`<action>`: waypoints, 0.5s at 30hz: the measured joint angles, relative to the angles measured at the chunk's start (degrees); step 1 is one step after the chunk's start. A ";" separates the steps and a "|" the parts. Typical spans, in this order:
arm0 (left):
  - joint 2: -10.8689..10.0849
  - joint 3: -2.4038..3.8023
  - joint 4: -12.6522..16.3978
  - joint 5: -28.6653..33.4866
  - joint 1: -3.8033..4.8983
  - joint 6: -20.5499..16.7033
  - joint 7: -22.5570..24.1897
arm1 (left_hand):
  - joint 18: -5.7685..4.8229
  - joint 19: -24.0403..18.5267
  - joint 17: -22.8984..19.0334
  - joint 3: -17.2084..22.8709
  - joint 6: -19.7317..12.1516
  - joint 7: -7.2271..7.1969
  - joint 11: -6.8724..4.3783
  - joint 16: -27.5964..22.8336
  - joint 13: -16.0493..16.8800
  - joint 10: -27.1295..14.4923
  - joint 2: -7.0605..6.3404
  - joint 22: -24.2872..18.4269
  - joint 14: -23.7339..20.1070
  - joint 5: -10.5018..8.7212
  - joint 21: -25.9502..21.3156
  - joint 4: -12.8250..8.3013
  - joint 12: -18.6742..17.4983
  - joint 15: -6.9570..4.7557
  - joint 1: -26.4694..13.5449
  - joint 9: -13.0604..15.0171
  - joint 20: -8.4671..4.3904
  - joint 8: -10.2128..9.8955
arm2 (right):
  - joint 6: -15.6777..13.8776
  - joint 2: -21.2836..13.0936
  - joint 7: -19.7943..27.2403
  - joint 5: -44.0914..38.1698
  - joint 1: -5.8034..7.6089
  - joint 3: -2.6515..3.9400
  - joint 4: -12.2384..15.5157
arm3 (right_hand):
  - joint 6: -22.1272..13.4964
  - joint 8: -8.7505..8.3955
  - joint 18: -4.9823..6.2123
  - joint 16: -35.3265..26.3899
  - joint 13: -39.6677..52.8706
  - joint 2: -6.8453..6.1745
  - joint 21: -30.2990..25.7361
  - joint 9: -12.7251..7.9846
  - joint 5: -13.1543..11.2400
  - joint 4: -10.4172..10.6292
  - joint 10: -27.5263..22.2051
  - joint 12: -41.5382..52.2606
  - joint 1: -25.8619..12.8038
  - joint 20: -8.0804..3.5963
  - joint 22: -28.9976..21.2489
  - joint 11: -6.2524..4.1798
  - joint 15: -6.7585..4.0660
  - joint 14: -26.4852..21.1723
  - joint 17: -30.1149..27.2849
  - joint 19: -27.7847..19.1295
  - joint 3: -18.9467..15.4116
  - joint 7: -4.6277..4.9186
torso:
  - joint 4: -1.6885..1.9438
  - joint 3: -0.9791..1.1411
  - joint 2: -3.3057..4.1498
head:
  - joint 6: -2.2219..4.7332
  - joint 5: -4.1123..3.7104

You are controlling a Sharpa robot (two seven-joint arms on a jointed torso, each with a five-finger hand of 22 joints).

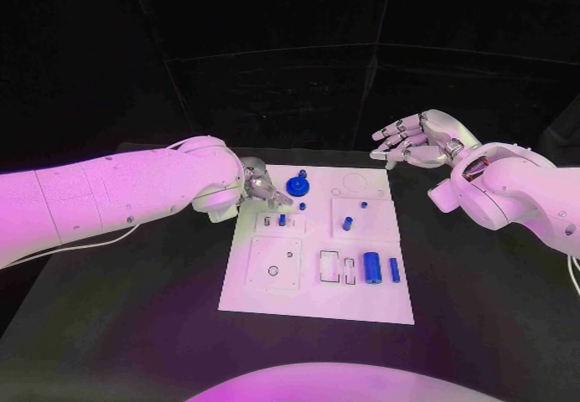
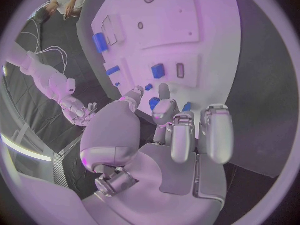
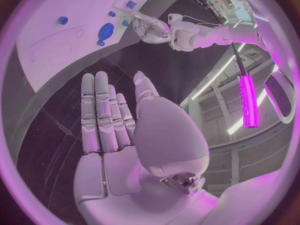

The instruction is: Assemble the parts on the task board

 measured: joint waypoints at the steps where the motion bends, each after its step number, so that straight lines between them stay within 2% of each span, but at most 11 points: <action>1: -0.14 0.69 -0.08 0.00 0.31 0.24 0.00 | 0.00 0.00 0.00 -0.41 -0.28 0.21 0.09 0.00 -0.96 -0.61 0.26 0.00 0.00 0.00 -0.39 0.06 -0.91 0.00 0.28 -0.08 0.00 -0.05 | 0.00 0.00 0.01 0.00 0.00 0.00 -0.04 | 0.00 0.00 0.00 0.00 0.00 0.00 0.00 0.00 0.00 0.00 0.00 0.00 0.00 0.00 0.00 0.00 0.00 0.00 0.00 0.00 0.00 0.00 | 0.00 -0.01 0.01 | 0.02 -0.01; 2: -0.22 1.40 -0.39 0.00 0.84 0.69 -0.01 | 0.00 0.00 0.00 -0.86 -0.80 0.31 0.24 0.00 -2.07 -1.35 0.53 0.00 0.00 0.00 -0.77 0.20 -1.97 0.00 0.55 -0.23 0.00 -0.34 | 0.00 0.00 0.01 0.00 0.00 0.00 -0.10 | 0.00 0.00 0.00 0.00 0.00 0.00 0.00 0.00 0.00 0.00 0.00 0.00 0.00 0.00 0.00 0.00 0.00 0.00 0.00 0.00 0.00 0.00 | 0.00 -0.01 0.00 | 0.05 -0.03; 3: -0.23 1.79 -0.81 0.00 1.30 1.16 -0.02 | 0.00 0.00 0.00 -1.46 -1.69 0.58 0.50 0.00 -3.64 -2.35 0.75 0.00 0.00 0.00 -1.31 0.31 -3.46 0.00 0.88 -0.56 0.00 -0.94 | 0.00 0.00 0.02 0.00 0.00 0.00 -0.14 | 0.00 0.00 0.00 0.00 0.00 0.00 0.00 0.00 0.00 0.00 0.00 0.00 0.00 0.00 0.00 0.00 0.00 0.00 0.00 0.00 0.00 0.00 | -0.01 -0.01 0.00 | 0.07 -0.03; 6: 0.04 2.58 -3.19 -0.01 2.77 3.24 -0.13 | 0.00 0.00 0.00 -3.02 -2.72 1.26 1.19 0.00 -5.91 -3.57 1.31 -0.02 -0.08 0.00 -2.38 0.79 -5.56 0.36 2.05 -1.45 0.00 -2.05 | 0.00 0.02 0.03 0.00 0.00 0.00 -0.31 | 0.00 0.00 0.00 0.00 0.00 0.00 0.00 0.00 0.00 0.00 0.00 0.00 0.00 0.00 0.00 0.00 0.00 0.00 0.00 0.00 0.00 0.00 | 0.00 0.00 0.01 | 0.16 0.02; 10: 1.77 2.99 -7.81 -0.02 3.99 6.36 -0.41 | 0.00 0.16 0.00 -4.41 -3.18 1.72 1.52 0.00 -6.76 -3.90 1.75 -0.27 -0.20 0.00 -2.64 1.26 -6.01 0.63 3.05 -2.45 0.25 -2.94 | -0.01 0.14 0.04 0.01 0.00 0.00 -0.40 | 0.00 0.00 0.00 0.00 -0.03 0.00 -0.17 0.00 0.00 0.00 0.00 0.00 0.00 0.00 0.00 0.00 0.00 0.00 0.00 0.00 0.00 0.00 | 0.00 0.03 0.06 | 0.26 0.16; 15: 5.18 2.88 -13.92 -0.02 4.36 10.11 -0.68 | 0.00 0.01 0.00 -4.79 -3.18 1.72 1.52 0.00 -6.85 -3.90 2.06 -0.27 0.01 0.00 -2.64 1.63 -6.00 0.84 3.35 -2.93 0.40 -3.21 | 0.00 0.41 0.06 0.01 0.00 0.00 -0.49 | 0.00 0.00 0.00 0.00 -0.09 0.00 -0.26 0.00 0.00 0.00 0.00 0.00 0.00 0.00 0.01 0.00 0.00 0.00 0.00 0.00 0.00 0.00 | -0.03 0.01 0.19 | 0.37 0.31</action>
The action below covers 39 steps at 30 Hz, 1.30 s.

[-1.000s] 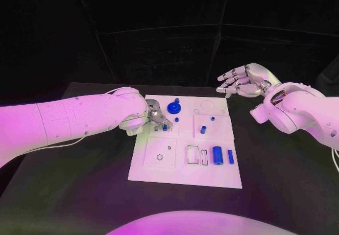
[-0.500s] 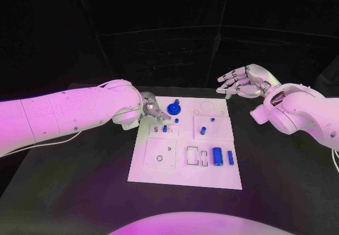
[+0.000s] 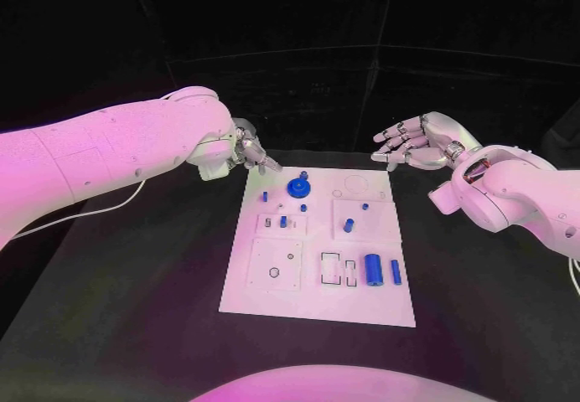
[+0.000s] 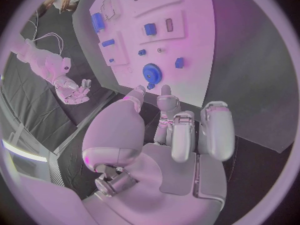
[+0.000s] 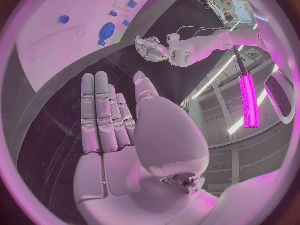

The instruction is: Assemble the parts on the task board

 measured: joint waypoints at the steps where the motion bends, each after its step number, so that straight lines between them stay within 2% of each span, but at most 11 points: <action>1: 0.55 -0.17 -1.05 0.00 0.00 0.64 -0.04 | 0.00 0.00 0.00 0.01 0.00 0.00 0.00 0.00 -0.07 0.00 0.16 0.00 0.00 0.00 0.00 -0.01 0.00 0.00 0.16 -0.05 0.00 0.00 | 0.00 0.05 0.00 0.00 0.00 0.00 -0.02 | 0.00 0.00 0.00 0.00 0.00 0.00 0.00 0.00 0.00 0.00 0.00 0.00 0.00 0.00 0.00 0.00 0.00 0.00 0.00 0.00 0.00 0.00 | -0.01 -0.02 0.02 | 0.00 0.01; 4: 1.95 -0.40 -4.07 0.00 -0.33 2.43 -0.13 | 0.00 0.00 0.00 -0.27 0.00 0.00 0.00 0.00 -0.10 0.00 0.30 0.00 0.00 0.00 0.00 0.11 0.00 0.00 0.30 -0.18 0.00 0.00 | 0.01 0.14 0.02 0.00 0.00 0.00 -0.04 | 0.00 0.00 0.00 0.00 0.00 0.00 0.00 0.00 0.00 0.00 0.00 0.00 0.00 0.00 0.00 0.00 0.00 0.00 0.00 0.00 0.00 0.00 | -0.06 -0.09 0.09 | -0.04 0.08; 8: 3.45 -0.65 -7.21 -0.04 -1.18 4.12 -0.15 | 0.00 0.00 0.00 -0.41 0.00 0.00 0.00 0.00 -0.10 0.00 0.45 0.00 0.00 0.00 0.00 0.10 0.00 0.00 0.45 -0.30 0.00 0.00 | 0.01 0.26 0.03 0.00 0.00 0.00 -0.10 | 0.00 0.00 -0.01 0.00 0.00 0.00 0.00 0.00 0.00 0.00 0.00 0.00 0.00 0.00 -0.02 0.00 0.00 0.00 -0.02 0.00 0.00 0.00 | -0.13 -0.16 0.23 | 0.01 0.16; 16: 5.30 -1.12 -10.81 -0.13 -2.68 6.27 -0.11 | 0.00 0.20 0.00 -0.73 0.00 0.00 0.00 0.00 -0.07 0.00 0.54 0.17 0.00 0.00 0.00 0.42 0.00 0.00 0.54 -0.50 0.20 -0.20 | 0.01 0.54 0.08 0.00 0.00 0.00 -0.16 | 0.00 0.00 0.00 0.00 -0.07 0.00 0.00 0.00 0.00 0.00 0.00 0.00 0.00 0.00 -0.07 0.00 0.00 0.00 -0.07 0.00 0.00 0.00 | -0.16 -0.18 0.27 | -0.15 0.17; 25: 6.03 -1.31 -11.89 -0.19 -3.54 7.64 0.03 | 0.00 0.20 0.00 -1.34 0.00 0.00 0.00 0.00 -0.03 0.00 0.79 0.30 0.00 -0.24 0.00 0.71 0.00 -0.01 0.79 -0.70 0.20 -0.20 | 0.02 0.64 0.13 0.00 0.00 0.00 -0.19 | 0.00 0.00 -0.01 0.00 -0.11 0.00 0.00 0.00 0.00 0.00 0.00 0.00 0.00 0.00 -0.07 0.00 0.00 0.00 -0.07 0.00 0.00 0.00 | -0.16 -0.16 0.20 | -0.26 0.07; 31: 6.17 -1.34 -11.89 -0.22 -3.68 8.10 0.12 | 0.00 0.20 0.00 -1.34 0.00 0.00 0.00 0.00 -0.03 0.00 0.79 0.30 0.00 -0.24 0.00 0.71 0.00 -0.01 0.79 -0.75 0.20 -0.19 | 0.02 0.67 0.15 0.00 0.00 0.00 -0.24 | 0.00 0.00 0.00 0.00 -0.11 0.00 0.00 0.00 0.00 0.00 0.00 0.00 0.00 0.00 -0.07 0.00 0.00 0.00 -0.07 0.00 0.00 0.00 | -0.16 -0.13 0.16 | -0.31 0.04; 39: 6.28 -1.36 -11.69 -0.26 -3.79 8.56 0.31 | 0.00 0.20 0.00 -1.89 0.00 0.00 0.00 0.00 -0.08 0.00 1.73 0.29 -0.01 -0.24 0.00 0.47 0.00 -0.01 1.73 -1.17 0.20 -0.19 | 0.03 0.80 0.17 0.01 0.00 0.00 -0.31 | 0.00 0.00 0.00 -0.22 -0.25 0.00 0.00 0.00 0.20 0.00 0.00 0.00 0.00 0.00 -0.13 0.00 0.00 0.00 -0.14 0.00 0.00 0.00 | -0.13 -0.13 0.14 | -0.42 0.11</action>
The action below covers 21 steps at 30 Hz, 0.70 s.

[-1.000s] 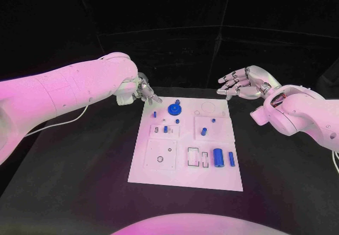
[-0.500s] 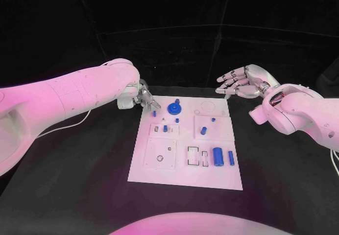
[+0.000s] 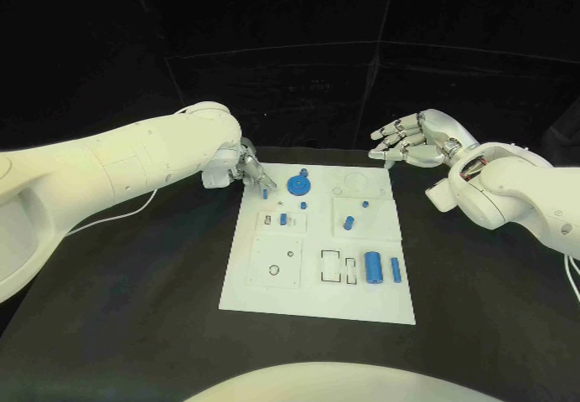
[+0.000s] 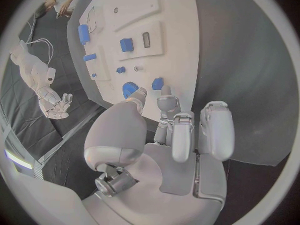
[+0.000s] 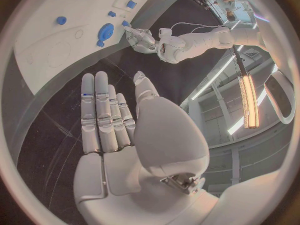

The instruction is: Assemble the parts on the task board

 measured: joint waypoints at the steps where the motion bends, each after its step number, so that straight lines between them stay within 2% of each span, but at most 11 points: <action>1: 0.01 0.00 0.01 0.00 0.00 0.04 0.02 | 0.00 0.00 0.00 -0.09 0.00 0.00 0.00 0.00 -0.05 0.00 0.06 0.00 0.00 0.00 0.00 -0.03 0.00 0.00 0.06 -0.07 0.00 0.00 | 0.00 0.00 0.00 0.00 0.00 0.00 -0.01 | 0.00 0.00 0.00 0.00 0.00 0.00 0.00 0.00 0.00 0.00 0.00 0.00 0.00 0.00 0.00 0.00 0.00 0.00 0.00 0.00 0.00 0.00 | 0.00 0.00 0.00 | 0.00 0.00; 6: 0.08 0.00 -0.01 -0.01 0.00 0.23 0.11 | 0.00 0.00 0.00 -0.71 0.23 0.23 0.00 0.00 -0.25 0.00 0.93 0.00 0.00 0.00 0.00 -0.40 0.00 0.00 2.02 -0.58 0.00 -0.37 | 0.00 0.02 0.01 0.00 0.00 0.00 -0.03 | 0.00 0.00 0.00 0.00 0.00 0.00 0.00 0.00 0.00 0.00 0.00 0.00 0.00 0.00 0.00 0.00 0.00 0.00 0.00 0.00 0.00 0.00 | 0.00 0.01 0.00 | -0.02 0.01; 21: 0.53 -0.10 -0.41 -0.04 -0.17 0.60 0.27 | 0.00 0.00 0.00 -1.02 0.44 0.02 0.21 0.00 -0.61 -0.20 2.17 -0.01 0.00 0.00 0.00 -1.04 0.00 0.00 4.18 -1.29 0.00 -0.60 | 0.01 0.09 0.02 0.00 0.00 0.00 -0.04 | 0.00 0.00 0.00 0.00 0.01 0.00 0.00 0.00 0.00 0.00 0.00 0.00 0.00 0.00 0.01 0.00 0.00 0.00 0.01 0.00 0.00 0.00 | 0.01 0.01 0.02 | -0.17 -0.06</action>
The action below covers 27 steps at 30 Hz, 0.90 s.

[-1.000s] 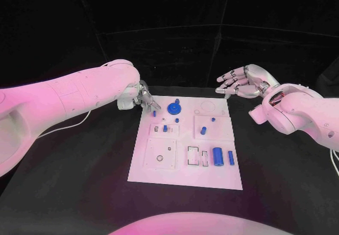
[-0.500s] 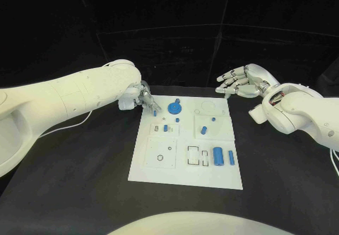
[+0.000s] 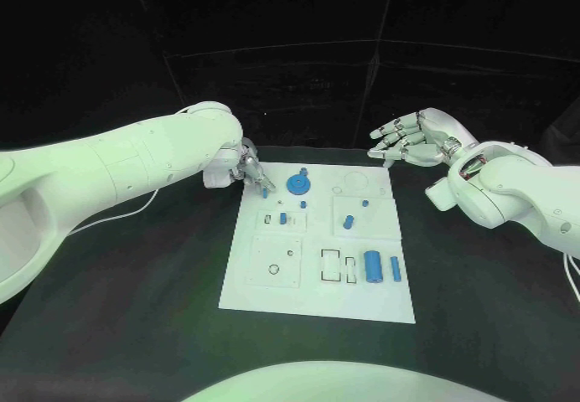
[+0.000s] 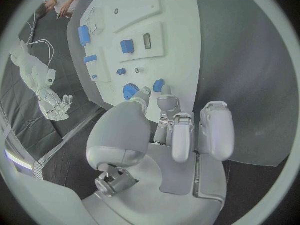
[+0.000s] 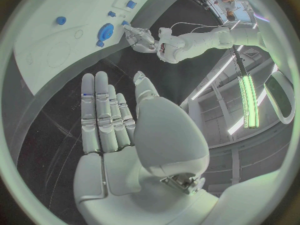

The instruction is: Assemble the parts on the task board

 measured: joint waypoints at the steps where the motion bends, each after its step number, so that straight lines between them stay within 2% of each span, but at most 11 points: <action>1: 0.04 -0.01 0.00 0.00 -0.02 0.02 0.02 | 0.00 0.00 0.00 0.00 0.00 0.00 0.00 0.00 0.00 0.00 0.00 0.00 0.00 0.00 0.00 0.00 0.00 0.00 0.00 0.00 0.00 0.00 | 0.00 0.01 0.00 0.00 0.00 0.00 0.00 | 0.00 0.00 0.00 0.00 0.00 0.00 0.00 0.00 0.00 0.00 0.00 0.00 0.00 0.00 0.00 0.00 0.00 0.00 0.00 0.00 0.00 0.00 | 0.00 0.00 0.00 | -0.01 0.00; 8: 0.15 -0.07 -0.01 -0.01 -0.07 0.08 0.16 | 0.00 0.00 0.00 0.00 0.00 0.00 0.00 0.00 -0.10 0.00 0.14 0.00 0.00 0.00 0.00 -0.31 0.00 0.00 0.59 -0.21 0.00 -0.04 | 0.00 0.04 0.03 0.00 0.00 0.00 0.00 | 0.00 0.00 0.00 0.00 -0.14 0.00 0.00 0.00 0.00 0.00 0.00 0.00 0.00 0.00 -0.05 0.00 0.00 0.00 -0.06 0.00 0.00 0.00 | 0.00 0.00 0.01 | -0.04 0.00; 13: 0.15 -0.09 -0.04 -0.01 -0.08 0.05 0.34 | 0.00 0.00 0.00 1.06 0.00 0.00 -0.13 0.00 -0.29 -0.12 1.64 0.00 0.00 -0.09 0.00 -1.37 0.00 0.00 2.80 -0.59 0.00 -0.04 | 0.00 0.04 0.04 0.00 0.00 0.00 0.00 | 0.00 0.00 0.00 0.00 -0.14 0.00 0.00 0.00 0.00 0.00 0.00 0.00 0.00 0.00 -0.05 0.00 0.00 0.00 -0.06 0.00 0.00 0.00 | 0.01 0.00 0.01 | -0.09 0.00; 14: 0.15 -0.09 -0.04 -0.01 -0.08 0.05 0.38 | 0.00 0.00 0.00 1.48 0.00 0.00 -0.22 0.00 -0.37 -0.22 2.00 0.00 0.00 -0.53 0.00 -1.79 0.00 0.00 3.60 -0.70 0.00 -0.22 | 0.00 0.04 0.04 0.00 0.00 0.00 0.00 | 0.00 0.00 0.00 0.00 -0.14 0.00 0.00 0.00 0.00 0.00 0.00 0.00 0.00 0.00 -0.05 0.00 0.00 0.00 -0.06 0.00 0.00 0.00 | 0.02 0.00 0.01 | -0.11 0.00; 16: 0.14 -0.09 -0.04 -0.01 -0.08 0.01 0.53 | 0.00 0.00 0.00 3.54 0.20 -0.21 -0.44 0.00 -0.58 -0.44 3.74 0.00 0.00 -4.54 0.00 -3.48 0.00 0.00 6.36 -1.04 0.00 -0.44 | 0.00 0.04 0.05 0.00 0.00 0.00 0.00 | 0.00 0.00 0.00 0.00 -0.14 0.00 0.00 0.00 0.00 0.00 0.00 0.00 0.00 0.00 -0.04 0.00 0.00 0.00 -0.05 0.00 0.00 0.00 | 0.02 0.00 0.01 | -0.11 0.00; 19: 0.14 -0.07 -0.04 -0.01 -0.08 -0.07 0.81 | 0.00 0.00 0.00 6.70 0.19 -0.19 -0.52 0.00 -0.88 -0.53 4.51 0.00 0.00 -5.92 0.00 -5.49 -0.30 0.00 9.04 -1.43 0.00 -0.91 | 0.00 0.06 0.05 0.00 0.00 0.00 0.00 | 0.00 0.00 0.00 0.00 -0.14 0.00 0.00 0.00 0.00 0.00 0.00 0.00 0.00 0.00 -0.04 0.00 0.00 0.00 -0.05 0.00 0.00 0.00 | 0.02 0.00 0.01 | -0.12 -0.04; 21: 0.14 -0.05 -0.04 -0.01 -0.03 -0.16 1.03 | 0.00 0.00 0.00 9.88 -0.21 -0.16 -0.51 0.00 -1.17 -0.76 4.64 -0.01 0.00 -6.07 0.00 -7.11 -0.74 0.00 10.25 -1.99 0.00 -1.38 | 0.00 0.06 0.05 0.00 0.00 0.00 0.00 | 0.00 0.00 0.00 0.00 -0.14 0.00 0.00 0.00 0.00 0.00 0.00 0.00 0.00 0.00 -0.04 0.00 0.00 0.00 -0.05 0.00 0.00 0.00 | 0.02 0.00 0.00 | -0.12 -0.05; 22: 0.14 -0.05 -0.04 -0.01 -0.03 -0.24 1.20 | 0.00 0.00 0.00 10.86 -0.35 -0.11 -0.49 0.00 -1.35 -0.93 4.65 -0.01 0.00 -6.24 0.00 -7.03 -0.90 0.00 10.44 -2.14 0.00 -1.42 | 0.00 0.07 0.06 0.00 0.00 0.00 0.00 | 0.00 0.00 0.00 0.00 -0.14 0.00 0.00 0.00 0.00 0.00 0.00 0.00 0.00 0.00 -0.04 0.00 0.00 0.00 -0.05 0.00 0.00 0.00 | 0.02 0.00 -0.01 | -0.12 -0.05; 25: 0.11 -0.08 0.00 -0.01 -0.04 -0.49 1.66 | 0.00 0.00 0.00 13.70 -0.49 0.14 -0.40 0.00 -1.94 -1.04 4.23 -0.01 -0.16 -6.21 0.00 -4.21 -1.12 0.29 10.40 -2.14 0.00 -1.46 | 0.00 0.07 0.06 0.00 0.00 0.00 0.00 | 0.00 0.00 0.00 0.00 -0.14 0.00 0.00 0.00 0.00 0.00 0.00 0.00 0.00 0.00 -0.04 0.00 0.00 0.00 -0.05 0.00 0.00 0.00 | 0.02 0.00 -0.02 | -0.15 -0.05; 27: -0.03 -0.10 0.18 -0.02 -0.08 -0.79 2.08 | 0.00 -0.19 0.00 17.09 -0.42 0.21 -0.27 0.00 -2.18 -0.90 2.92 -0.01 -0.02 -5.95 0.00 -4.19 -1.12 0.44 8.85 -2.14 0.19 -0.63 | 0.00 0.07 0.06 0.00 0.00 0.00 0.00 | 0.00 0.00 0.00 0.00 -0.13 0.00 0.00 0.00 0.00 0.00 0.00 0.00 0.00 0.00 -0.04 0.00 0.00 0.00 -0.05 0.00 0.00 0.00 | 0.02 0.00 -0.03 | -0.16 -0.05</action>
